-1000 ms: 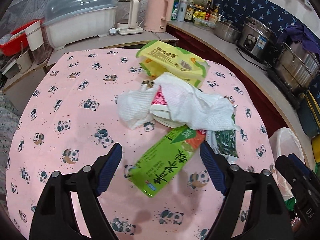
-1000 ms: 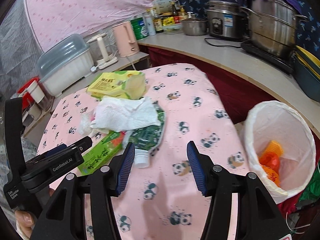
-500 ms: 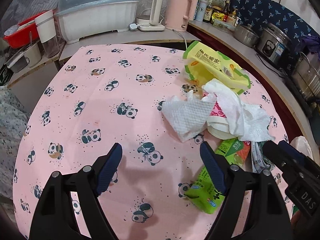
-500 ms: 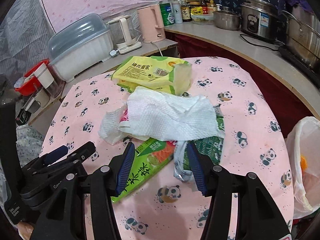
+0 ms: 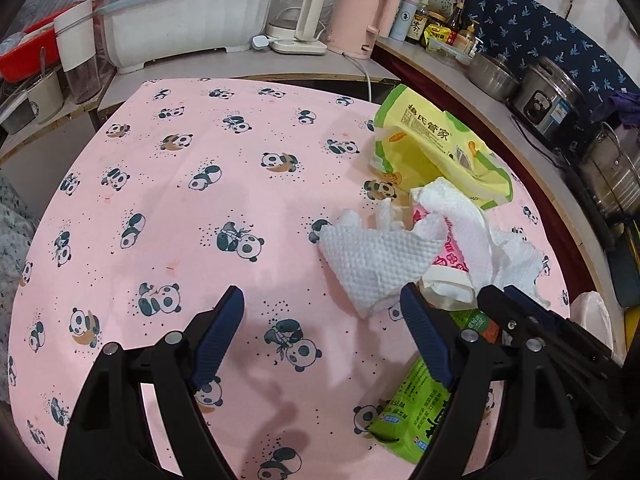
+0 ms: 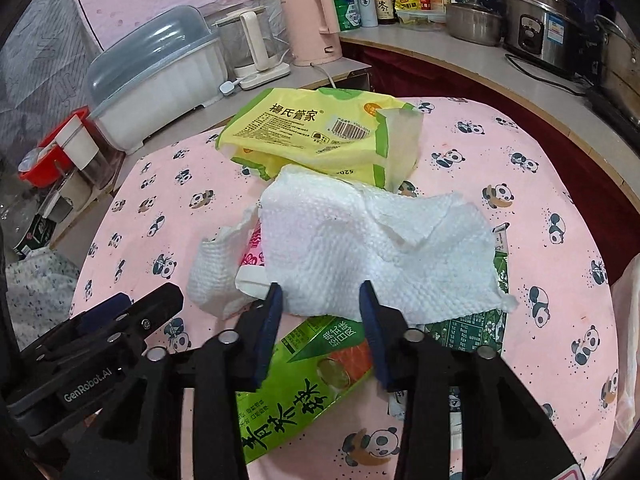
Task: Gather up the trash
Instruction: 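Grasp a white paper towel with the left tool while the right tool grasps another towel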
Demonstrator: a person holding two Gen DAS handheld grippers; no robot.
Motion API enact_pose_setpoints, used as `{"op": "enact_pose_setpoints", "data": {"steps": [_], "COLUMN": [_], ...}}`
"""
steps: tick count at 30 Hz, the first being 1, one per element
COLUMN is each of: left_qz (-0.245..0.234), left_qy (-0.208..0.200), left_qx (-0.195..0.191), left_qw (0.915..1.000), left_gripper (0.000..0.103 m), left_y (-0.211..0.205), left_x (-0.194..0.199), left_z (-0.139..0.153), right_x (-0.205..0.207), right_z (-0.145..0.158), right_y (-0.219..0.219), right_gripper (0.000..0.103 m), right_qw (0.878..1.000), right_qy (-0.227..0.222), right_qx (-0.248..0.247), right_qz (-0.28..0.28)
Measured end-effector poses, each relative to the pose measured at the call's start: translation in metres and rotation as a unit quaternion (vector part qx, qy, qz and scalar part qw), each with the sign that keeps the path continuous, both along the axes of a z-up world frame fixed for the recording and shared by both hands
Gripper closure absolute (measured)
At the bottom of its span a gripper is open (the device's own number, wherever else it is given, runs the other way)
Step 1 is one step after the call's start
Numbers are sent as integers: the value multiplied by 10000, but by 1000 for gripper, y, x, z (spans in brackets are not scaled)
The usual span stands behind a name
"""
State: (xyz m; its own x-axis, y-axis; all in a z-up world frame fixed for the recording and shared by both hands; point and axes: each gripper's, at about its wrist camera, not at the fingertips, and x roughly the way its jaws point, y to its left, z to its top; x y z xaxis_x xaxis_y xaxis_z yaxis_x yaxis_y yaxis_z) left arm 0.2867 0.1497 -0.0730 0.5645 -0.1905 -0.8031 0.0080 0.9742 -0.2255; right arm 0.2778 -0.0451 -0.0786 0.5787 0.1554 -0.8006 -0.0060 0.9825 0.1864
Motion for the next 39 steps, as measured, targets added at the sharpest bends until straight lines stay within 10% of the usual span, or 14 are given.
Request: {"op": "enact_pose_setpoints", "data": {"steps": [10,19,39], "left_qz": [-171,-364,-952], "left_qy": [59,174,-649], "left_qx": [-163,-60,16], "left_qw": [9997,9992,9933], "left_gripper": [30,88,94], "left_y": [-20,-33,-107], "left_x": [17,20,-44], "left_z": [-12,-15,75], "right_x": [-11,-25,-93], "right_z": [15,27,97], "right_y": [-34,-59,-125], "right_gripper": [99,99,99], "right_qw": [9991,9978,9878], "right_qy": [-256,-384,-1115], "right_qx": [-1,35,72], "right_qz": [-332,-544,-1086]}}
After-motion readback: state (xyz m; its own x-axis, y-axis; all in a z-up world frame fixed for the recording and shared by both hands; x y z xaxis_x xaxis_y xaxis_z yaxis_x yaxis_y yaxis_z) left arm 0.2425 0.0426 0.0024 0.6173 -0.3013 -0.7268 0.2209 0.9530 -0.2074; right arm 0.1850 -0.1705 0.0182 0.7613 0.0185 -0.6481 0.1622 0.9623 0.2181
